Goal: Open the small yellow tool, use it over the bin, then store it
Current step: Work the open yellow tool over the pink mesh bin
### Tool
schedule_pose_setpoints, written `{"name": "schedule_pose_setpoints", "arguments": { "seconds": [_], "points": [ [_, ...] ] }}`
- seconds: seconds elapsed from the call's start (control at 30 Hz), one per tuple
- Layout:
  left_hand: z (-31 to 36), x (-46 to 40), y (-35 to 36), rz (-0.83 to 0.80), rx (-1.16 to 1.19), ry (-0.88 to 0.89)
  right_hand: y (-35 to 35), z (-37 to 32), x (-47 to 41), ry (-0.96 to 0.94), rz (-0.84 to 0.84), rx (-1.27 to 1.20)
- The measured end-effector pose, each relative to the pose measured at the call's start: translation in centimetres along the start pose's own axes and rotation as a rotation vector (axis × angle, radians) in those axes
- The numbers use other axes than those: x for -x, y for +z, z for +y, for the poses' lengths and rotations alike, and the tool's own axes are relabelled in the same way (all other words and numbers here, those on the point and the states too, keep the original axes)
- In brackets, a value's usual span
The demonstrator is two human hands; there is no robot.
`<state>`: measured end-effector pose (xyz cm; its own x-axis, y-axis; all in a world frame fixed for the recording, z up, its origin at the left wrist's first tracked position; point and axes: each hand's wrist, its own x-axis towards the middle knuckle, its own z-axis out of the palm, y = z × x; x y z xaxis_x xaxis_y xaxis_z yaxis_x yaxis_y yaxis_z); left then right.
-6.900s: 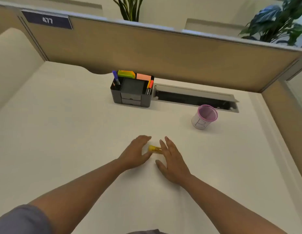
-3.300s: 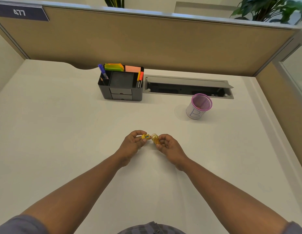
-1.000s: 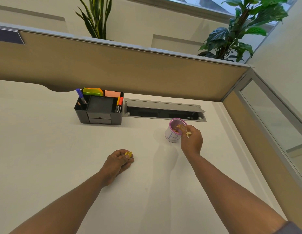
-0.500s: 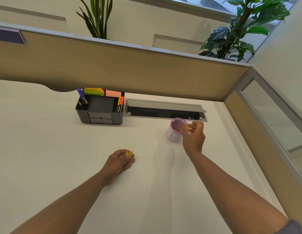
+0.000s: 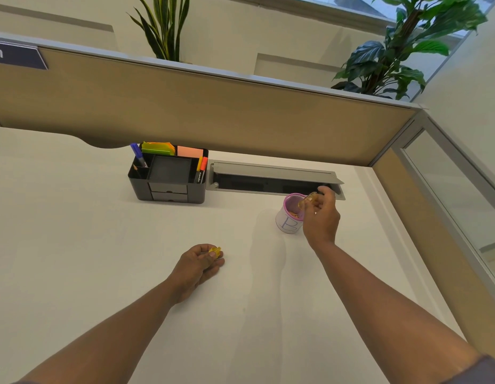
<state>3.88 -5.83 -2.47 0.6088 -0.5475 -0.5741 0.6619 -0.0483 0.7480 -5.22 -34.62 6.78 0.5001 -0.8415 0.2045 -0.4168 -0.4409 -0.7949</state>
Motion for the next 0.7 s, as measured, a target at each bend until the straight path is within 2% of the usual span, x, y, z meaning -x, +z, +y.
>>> {"name": "schedule_pose_setpoints", "arguments": {
  "seconds": [0.13,0.33,0.43,0.57,0.7],
  "points": [
    [0.1,0.0,0.0,-0.002,-0.005,-0.002,0.2,0.1,-0.1,-0.046,0.013,0.024],
    [0.1,0.1,-0.1,-0.005,-0.007,-0.004,0.3,0.3,-0.3,0.024,0.030,-0.024],
    [0.1,0.1,-0.1,-0.007,-0.004,-0.005,0.2,0.0,0.1,0.160,0.099,-0.112],
    [0.1,0.3,0.1,-0.005,-0.004,-0.003,-0.1,-0.1,0.6,0.463,0.238,-0.336],
    [0.0,0.7,0.3,0.010,-0.011,0.004,-0.5,0.3,2.0,0.598,0.252,-0.492]
  ]
}}
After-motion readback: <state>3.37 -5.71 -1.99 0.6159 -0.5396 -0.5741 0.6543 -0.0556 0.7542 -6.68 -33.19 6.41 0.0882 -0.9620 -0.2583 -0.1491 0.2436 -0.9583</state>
